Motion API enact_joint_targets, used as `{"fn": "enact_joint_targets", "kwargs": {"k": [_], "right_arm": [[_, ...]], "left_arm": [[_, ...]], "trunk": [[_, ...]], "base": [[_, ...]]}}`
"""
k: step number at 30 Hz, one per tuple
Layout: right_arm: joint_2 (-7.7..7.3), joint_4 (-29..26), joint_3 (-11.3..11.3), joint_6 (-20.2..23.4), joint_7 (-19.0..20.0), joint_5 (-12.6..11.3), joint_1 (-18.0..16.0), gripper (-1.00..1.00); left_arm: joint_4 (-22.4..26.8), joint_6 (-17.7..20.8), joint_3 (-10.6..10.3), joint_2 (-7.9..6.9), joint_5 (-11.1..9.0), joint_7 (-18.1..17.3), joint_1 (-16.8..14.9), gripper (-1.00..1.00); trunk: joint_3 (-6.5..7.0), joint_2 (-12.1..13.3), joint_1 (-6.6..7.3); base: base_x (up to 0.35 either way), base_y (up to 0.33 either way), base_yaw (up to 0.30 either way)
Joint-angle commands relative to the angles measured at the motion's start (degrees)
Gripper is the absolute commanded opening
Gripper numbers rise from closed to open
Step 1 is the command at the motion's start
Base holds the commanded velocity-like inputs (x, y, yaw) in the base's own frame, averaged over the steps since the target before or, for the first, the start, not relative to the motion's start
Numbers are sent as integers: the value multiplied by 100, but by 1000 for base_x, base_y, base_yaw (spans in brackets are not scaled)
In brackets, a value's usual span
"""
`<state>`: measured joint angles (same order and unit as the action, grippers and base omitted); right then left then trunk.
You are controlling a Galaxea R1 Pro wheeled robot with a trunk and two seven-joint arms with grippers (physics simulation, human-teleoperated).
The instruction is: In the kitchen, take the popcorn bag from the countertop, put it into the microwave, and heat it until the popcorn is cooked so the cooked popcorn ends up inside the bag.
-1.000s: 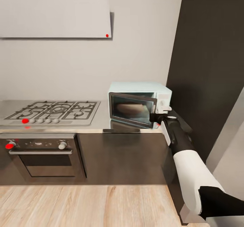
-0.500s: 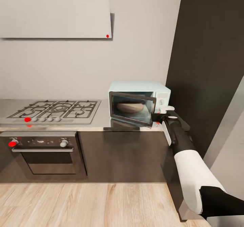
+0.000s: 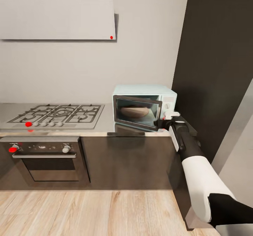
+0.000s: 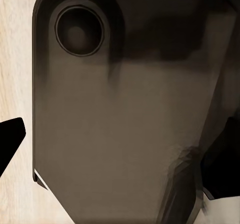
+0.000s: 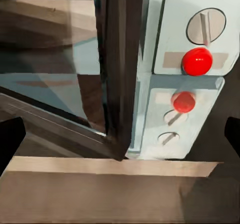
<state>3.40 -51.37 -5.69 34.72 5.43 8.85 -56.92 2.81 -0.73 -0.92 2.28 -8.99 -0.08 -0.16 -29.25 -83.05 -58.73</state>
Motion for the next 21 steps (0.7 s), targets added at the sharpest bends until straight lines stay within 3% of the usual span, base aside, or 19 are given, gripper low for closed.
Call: {"fn": "enact_joint_targets", "kwargs": {"k": [1, 2, 7, 9, 13, 21], "right_arm": [[-79, 1, -19, 61, 157, 61, -4, 100], [-325, 18, 4, 101, 282, 58, -4, 100], [-904, 348, 23, 128, 426, 62, -4, 100], [-1045, 383, 15, 125, 422, 57, -4, 100], [-1112, 348, -23, 99, 367, 79, -4, 100], [-1061, 305, -31, 58, 337, 90, -4, 100]], "left_arm": [[0, -9, -13, 0, -50, -1, -2, 100], [0, -10, -13, 0, -50, -1, -2, 100], [0, -8, -13, 0, -50, -1, -2, 100], [0, -7, -13, 0, -50, -1, -2, 100], [0, -7, -13, 0, -50, -1, -2, 100], [0, -7, -11, 0, -59, -1, -2, 100]], "trunk": [[-6, -3, 0], [-6, -3, 0], [-6, -3, 0], [-6, -3, 0], [-6, -3, 0], [-6, -3, 0]], "base": [[0, 0, 0], [0, 0, 0], [0, 0, 0], [0, 0, 0], [0, 0, 0], [19, 0, 0]]}}
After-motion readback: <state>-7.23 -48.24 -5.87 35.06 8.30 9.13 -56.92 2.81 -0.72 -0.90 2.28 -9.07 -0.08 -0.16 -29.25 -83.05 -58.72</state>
